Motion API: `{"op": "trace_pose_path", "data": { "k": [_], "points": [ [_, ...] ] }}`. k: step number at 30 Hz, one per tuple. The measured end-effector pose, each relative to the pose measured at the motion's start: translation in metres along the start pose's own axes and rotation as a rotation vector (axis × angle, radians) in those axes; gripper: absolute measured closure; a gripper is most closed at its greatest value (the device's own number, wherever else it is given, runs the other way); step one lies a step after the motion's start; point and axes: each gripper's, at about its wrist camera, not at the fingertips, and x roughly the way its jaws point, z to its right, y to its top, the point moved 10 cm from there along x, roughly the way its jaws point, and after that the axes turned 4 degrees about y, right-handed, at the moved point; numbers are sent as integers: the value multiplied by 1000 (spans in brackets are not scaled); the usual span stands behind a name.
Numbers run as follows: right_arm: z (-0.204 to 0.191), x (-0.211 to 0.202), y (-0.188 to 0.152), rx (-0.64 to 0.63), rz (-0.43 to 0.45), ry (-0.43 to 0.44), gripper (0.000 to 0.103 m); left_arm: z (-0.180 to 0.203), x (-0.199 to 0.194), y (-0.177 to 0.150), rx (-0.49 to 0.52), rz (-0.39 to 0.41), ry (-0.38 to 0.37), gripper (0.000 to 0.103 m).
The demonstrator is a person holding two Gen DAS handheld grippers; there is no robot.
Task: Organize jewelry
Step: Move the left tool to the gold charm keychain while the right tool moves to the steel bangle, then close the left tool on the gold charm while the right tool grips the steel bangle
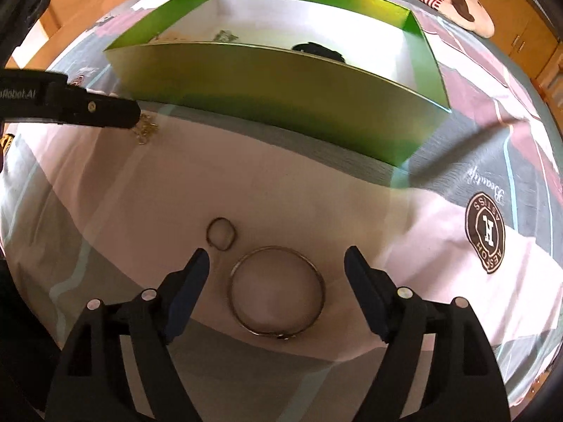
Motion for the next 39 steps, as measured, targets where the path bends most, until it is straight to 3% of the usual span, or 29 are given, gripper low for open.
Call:
{"op": "trace_pose_path", "data": {
  "k": [4,11,12,13,15,21,25,26,28,30,34,39],
  "points": [
    [4,-7,1,1,16,8,24,5,13,-3,5,-32,14,60],
    [13,-3,-12,-15,-29,-11,24,-3,30,-1,-63,-61,14,60],
    [12,-1,-15,-18,-36,-16,24,-3,32,-1,-63,-64,21,62],
    [13,0,-16,-21,-40,-21,24,-4,33,-1,-58,-63,39,73],
    [13,1,-19,-26,-42,-22,24,-6,33,-3,-52,-65,67,83],
    [5,9,-22,-54,-64,-21,24,0,26,-8,-54,-72,16,84],
    [2,10,-21,-59,-63,-10,27,16,12,-24,1,-115,-29,83],
    [3,11,-21,-57,-62,-7,27,18,11,-27,13,-121,-28,83],
    [4,14,-21,-53,-68,-4,27,18,12,-31,23,-131,-12,66],
    [4,14,-20,-55,-69,-7,24,15,17,-33,14,-147,3,60],
    [5,19,-16,-60,-74,-2,23,12,29,-38,4,-179,24,54],
    [0,19,-12,-60,-70,-3,23,23,31,-43,61,-164,45,56]
  ]
}}
